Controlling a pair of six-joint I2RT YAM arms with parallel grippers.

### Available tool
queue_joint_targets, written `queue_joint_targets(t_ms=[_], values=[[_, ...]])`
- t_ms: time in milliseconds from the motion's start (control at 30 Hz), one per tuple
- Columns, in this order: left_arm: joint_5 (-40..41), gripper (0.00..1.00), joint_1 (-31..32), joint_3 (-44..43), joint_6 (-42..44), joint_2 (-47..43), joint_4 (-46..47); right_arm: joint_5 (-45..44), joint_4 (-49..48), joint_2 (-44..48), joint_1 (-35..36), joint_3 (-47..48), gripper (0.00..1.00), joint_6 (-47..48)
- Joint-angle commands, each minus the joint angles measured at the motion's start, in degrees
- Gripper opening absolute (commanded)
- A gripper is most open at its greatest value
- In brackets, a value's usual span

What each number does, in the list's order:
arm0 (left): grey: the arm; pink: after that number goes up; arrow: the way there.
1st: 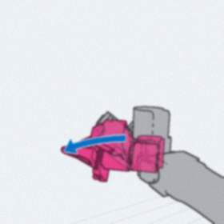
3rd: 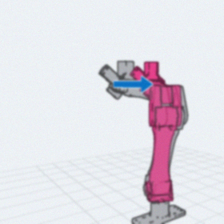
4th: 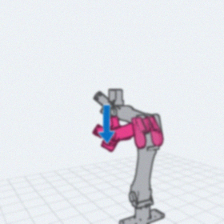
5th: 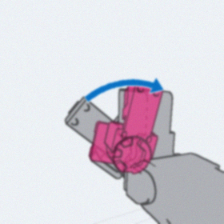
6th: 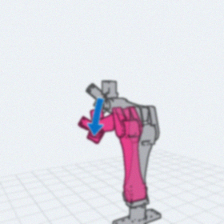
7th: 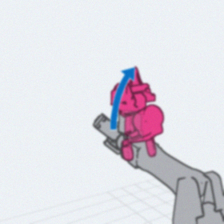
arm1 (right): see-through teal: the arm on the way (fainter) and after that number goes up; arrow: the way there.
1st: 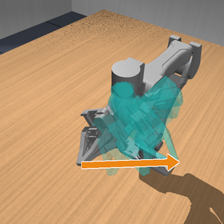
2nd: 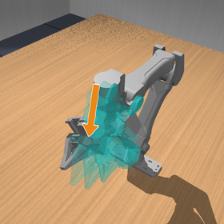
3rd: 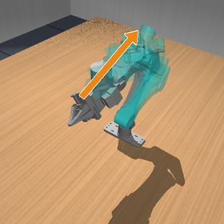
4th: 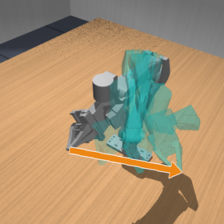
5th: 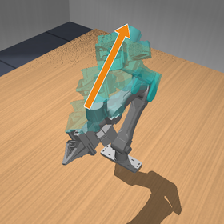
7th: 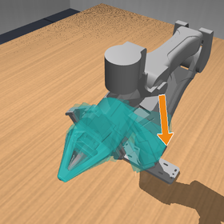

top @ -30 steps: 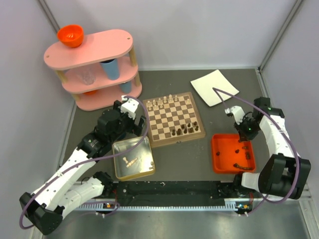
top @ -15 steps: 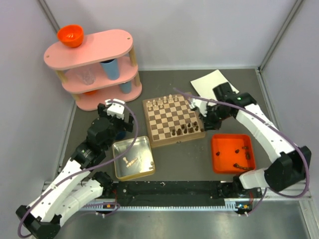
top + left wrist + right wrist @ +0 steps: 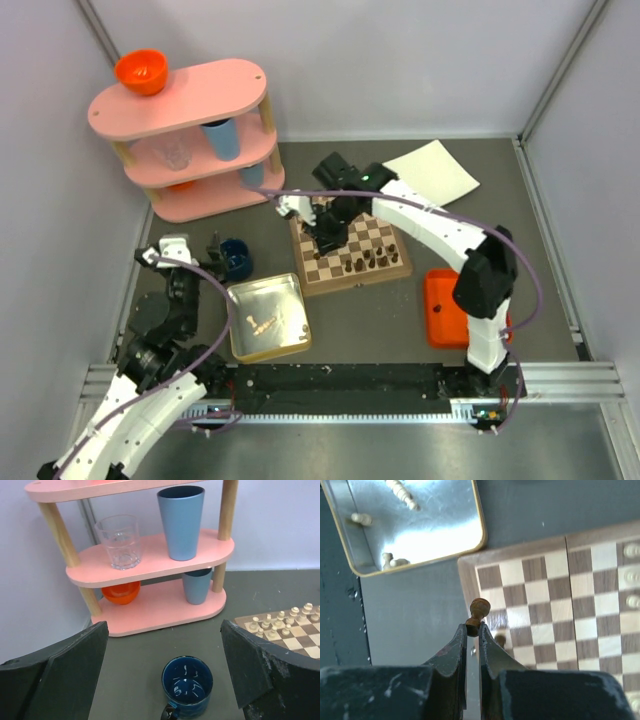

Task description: Set up the chess pieces on the board

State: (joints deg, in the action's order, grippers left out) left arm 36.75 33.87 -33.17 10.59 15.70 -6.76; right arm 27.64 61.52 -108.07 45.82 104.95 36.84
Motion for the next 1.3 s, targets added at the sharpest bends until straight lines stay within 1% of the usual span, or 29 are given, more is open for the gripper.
queue_joint_targets(t_ms=[0,167,300,433,600,967,1267], values=[[2.7,0.99,-0.2,2.4,2.1,-2.9,5.6,-2.9,-0.3,-7.3,4.6,8.9,0.00,-3.6],[0.9,0.99,-0.2,2.1,1.8,-0.7,4.7,-8.8,0.3,-14.8,7.7,15.5,0.01,-5.0],[-0.8,0.99,-0.3,2.0,1.6,0.3,4.5,-10.7,1.5,-17.6,8.0,18.7,0.01,-5.6],[-1.5,0.99,-0.2,2.1,1.8,0.1,4.7,-13.3,2.3,-18.6,8.2,18.0,0.01,-4.8],[-2.5,0.99,-0.2,2.1,1.9,0.4,4.7,-14.4,3.2,-18.7,8.3,15.8,0.02,-4.3],[-2.9,0.99,-0.2,2.1,1.9,0.5,4.6,-14.3,5.6,-20.0,9.0,13.6,0.03,-3.8],[-3.4,0.99,-0.3,2.1,1.9,0.3,4.4,-14.6,5.8,-21.3,8.9,14.2,0.04,-3.8]])
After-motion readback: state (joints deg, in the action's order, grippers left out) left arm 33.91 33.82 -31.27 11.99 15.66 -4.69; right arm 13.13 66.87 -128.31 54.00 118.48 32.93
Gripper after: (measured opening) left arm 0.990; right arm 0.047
